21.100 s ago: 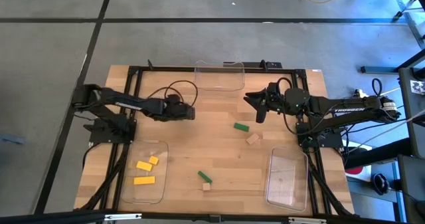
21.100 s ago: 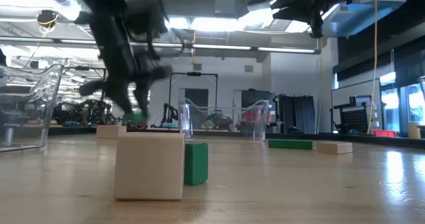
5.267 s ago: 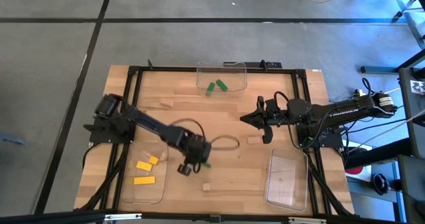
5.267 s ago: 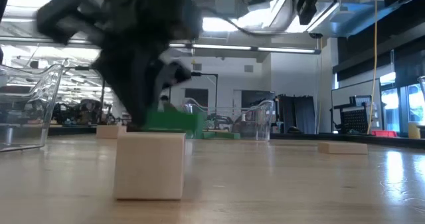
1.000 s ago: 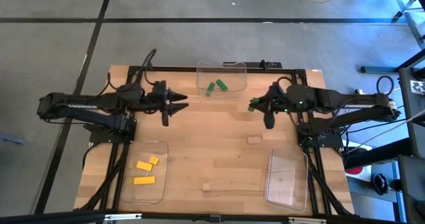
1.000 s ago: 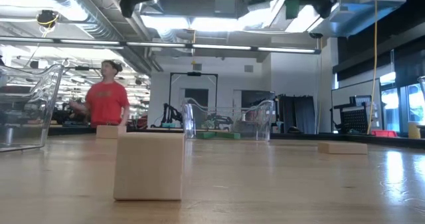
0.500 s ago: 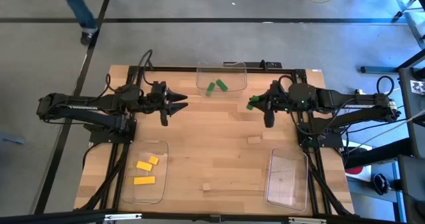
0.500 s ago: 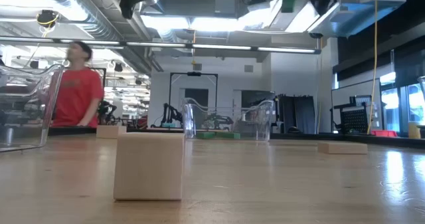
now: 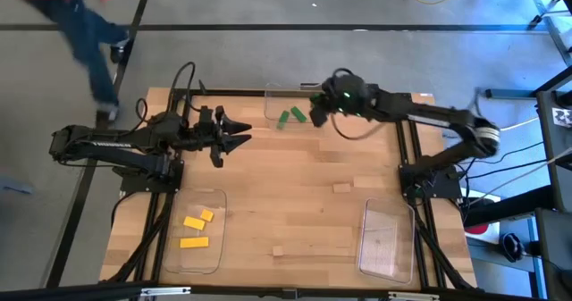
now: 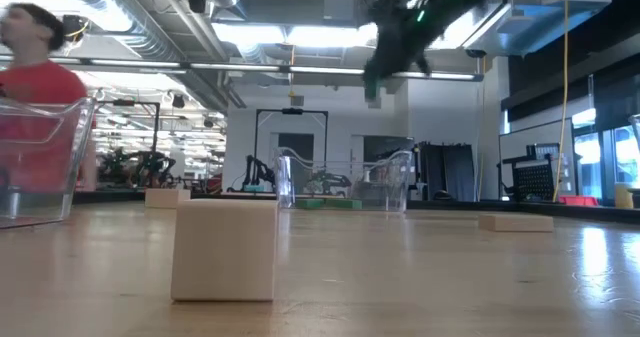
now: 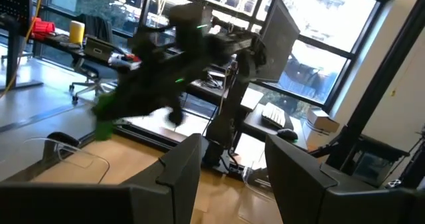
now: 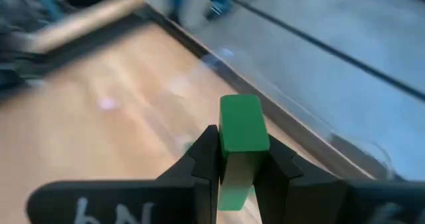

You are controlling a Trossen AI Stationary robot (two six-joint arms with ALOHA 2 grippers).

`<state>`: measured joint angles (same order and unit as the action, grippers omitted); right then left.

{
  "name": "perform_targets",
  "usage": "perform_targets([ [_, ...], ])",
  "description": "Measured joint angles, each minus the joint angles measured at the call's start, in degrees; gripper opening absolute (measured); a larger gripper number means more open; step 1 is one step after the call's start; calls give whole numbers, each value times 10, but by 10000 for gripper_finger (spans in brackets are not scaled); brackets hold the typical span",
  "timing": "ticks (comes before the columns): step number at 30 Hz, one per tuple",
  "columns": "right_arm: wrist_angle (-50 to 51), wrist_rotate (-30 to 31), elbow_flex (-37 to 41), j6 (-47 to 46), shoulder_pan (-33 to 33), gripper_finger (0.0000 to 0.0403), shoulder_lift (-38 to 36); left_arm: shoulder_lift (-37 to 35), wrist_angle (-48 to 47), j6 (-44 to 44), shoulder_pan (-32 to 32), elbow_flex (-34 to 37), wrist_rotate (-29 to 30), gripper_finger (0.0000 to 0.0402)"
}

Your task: Sort & place blocks by color

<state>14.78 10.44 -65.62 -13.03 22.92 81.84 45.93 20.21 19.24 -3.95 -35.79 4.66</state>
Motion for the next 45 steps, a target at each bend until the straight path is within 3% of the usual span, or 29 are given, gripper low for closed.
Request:
perform_targets([
  [6, -2, -1, -8, -70, 61, 59, 126, 0, 0, 1, 0, 0, 6, 158],
  [15, -59, -55, -7, -169, 77, 59, 245, 0, 0, 1, 0, 0, 19, 158],
  [35, -60, -28, -7, -164, 77, 111, 249, 0, 0, 2, 0, 0, 19, 158],
  [45, 17, -60, -48, -97, 90, 207, 200, 0, 0, 3, 0, 0, 19, 158],
])
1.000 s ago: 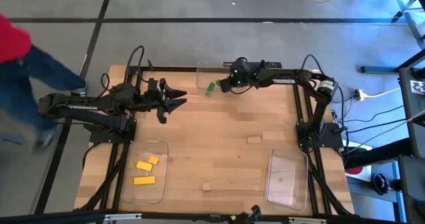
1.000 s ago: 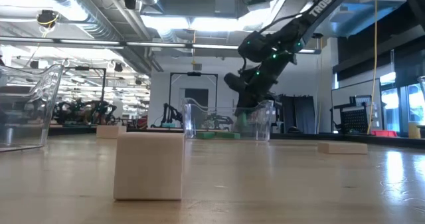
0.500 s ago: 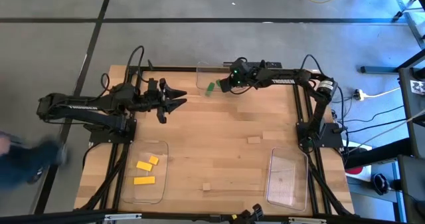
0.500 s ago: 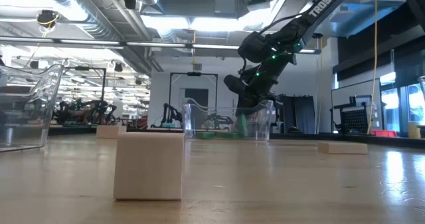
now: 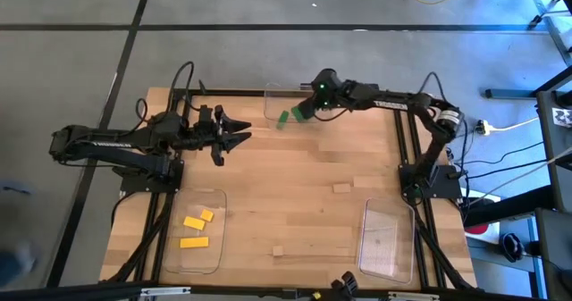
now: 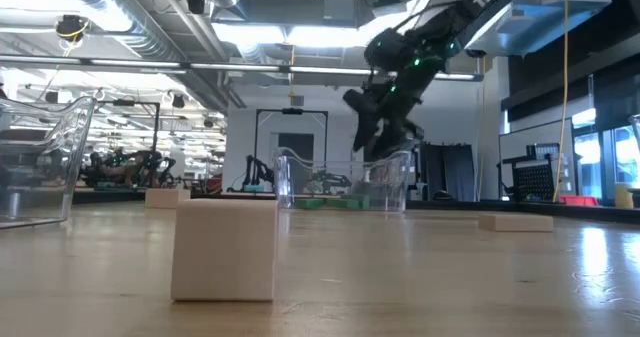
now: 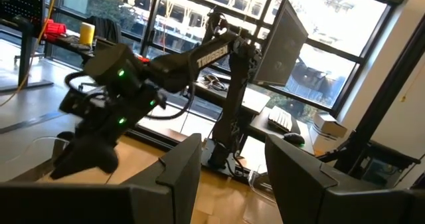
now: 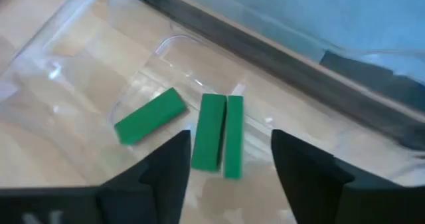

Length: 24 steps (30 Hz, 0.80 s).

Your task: Sort & place blocks by color

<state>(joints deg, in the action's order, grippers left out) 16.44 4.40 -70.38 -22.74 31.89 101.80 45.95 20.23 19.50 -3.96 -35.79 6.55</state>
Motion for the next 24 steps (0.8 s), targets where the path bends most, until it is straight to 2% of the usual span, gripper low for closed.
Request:
perform_targets([
  [4, 47, -52, -1, 38, -5, 238, -62, 0, 0, -1, 0, 0, 0, 158],
  [7, 73, -97, 22, 55, -33, 246, -129, 0, 0, -1, 0, 0, -1, 158],
  [12, 57, -88, 125, 33, -115, 247, -276, 0, -1, -1, 0, 0, -2, 158],
  [15, -32, -84, 217, -43, -175, 247, -370, 0, -2, -1, 0, 0, -6, 158],
  [19, -249, -82, 334, -115, -248, 247, -465, 0, -2, -1, 0, 0, -17, 158],
  [22, -406, -69, 395, -99, -287, 247, -495, 0, -2, -1, 0, 0, -16, 158],
  [24, -471, -66, 416, -65, -303, 247, -500, 0, -2, -1, 0, 0, -17, 158],
])
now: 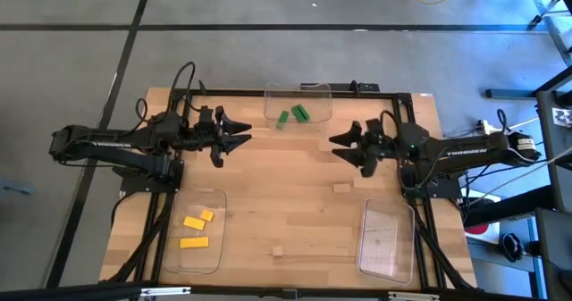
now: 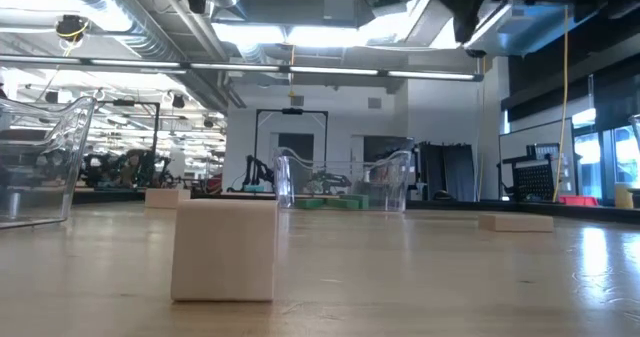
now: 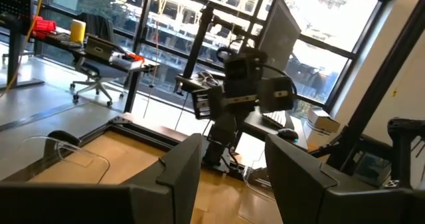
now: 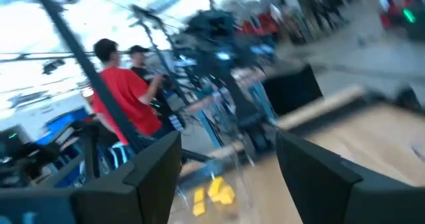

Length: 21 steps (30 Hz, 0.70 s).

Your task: Sort & place blocks by color

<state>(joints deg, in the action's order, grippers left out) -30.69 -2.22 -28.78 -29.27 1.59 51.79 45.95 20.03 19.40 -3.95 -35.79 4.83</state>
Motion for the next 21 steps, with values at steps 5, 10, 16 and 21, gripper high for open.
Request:
perform_targets([
  [5, -27, 2, 7, 85, -20, 247, 0, 0, -1, 0, 0, 0, 0, 158],
  [10, -28, 2, 8, 102, -22, 247, 0, 1, -4, 0, 0, 0, 1, 158],
  [16, -28, 2, 7, 102, -22, 247, 1, 1, -5, 0, 0, 0, 10, 158],
  [21, -28, 2, 7, 102, -22, 247, 1, 1, -10, 7, 0, -1, 50, 159],
])
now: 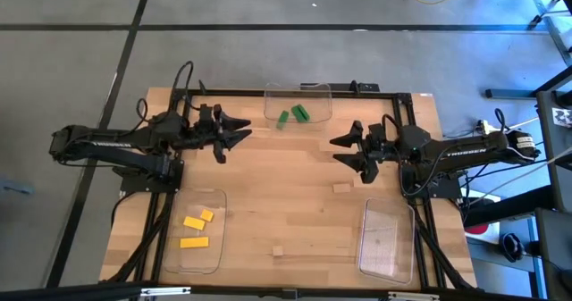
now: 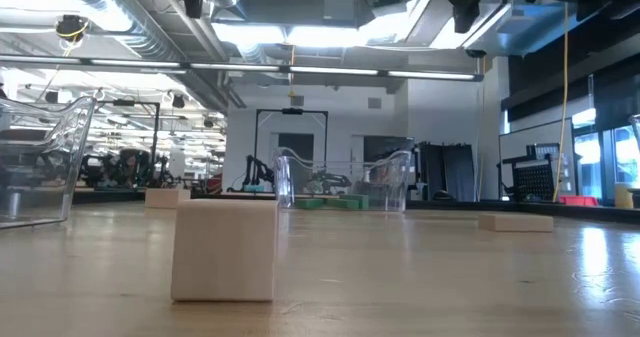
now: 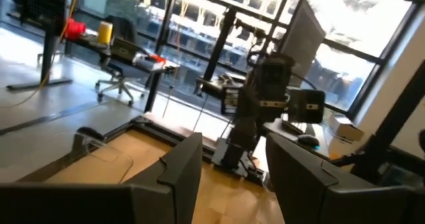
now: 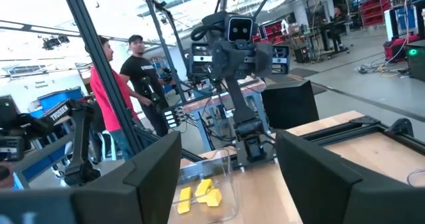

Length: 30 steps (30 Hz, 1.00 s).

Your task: Sort & place blocks by color

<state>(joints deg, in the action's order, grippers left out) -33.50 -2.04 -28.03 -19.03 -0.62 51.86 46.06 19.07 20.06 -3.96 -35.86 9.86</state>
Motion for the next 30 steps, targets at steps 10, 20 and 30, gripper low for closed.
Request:
perform_targets([
  [10, 0, 0, 0, -3, 0, 247, 0, 21, -378, 7, -57, -107, -39, 208],
  [20, 4, 13, 0, -4, 0, 247, 0, 144, -664, -241, -142, -151, -109, 241],
  [30, 8, 15, 0, -18, 0, 247, 0, 345, -681, -550, -204, -151, -1, 240],
])
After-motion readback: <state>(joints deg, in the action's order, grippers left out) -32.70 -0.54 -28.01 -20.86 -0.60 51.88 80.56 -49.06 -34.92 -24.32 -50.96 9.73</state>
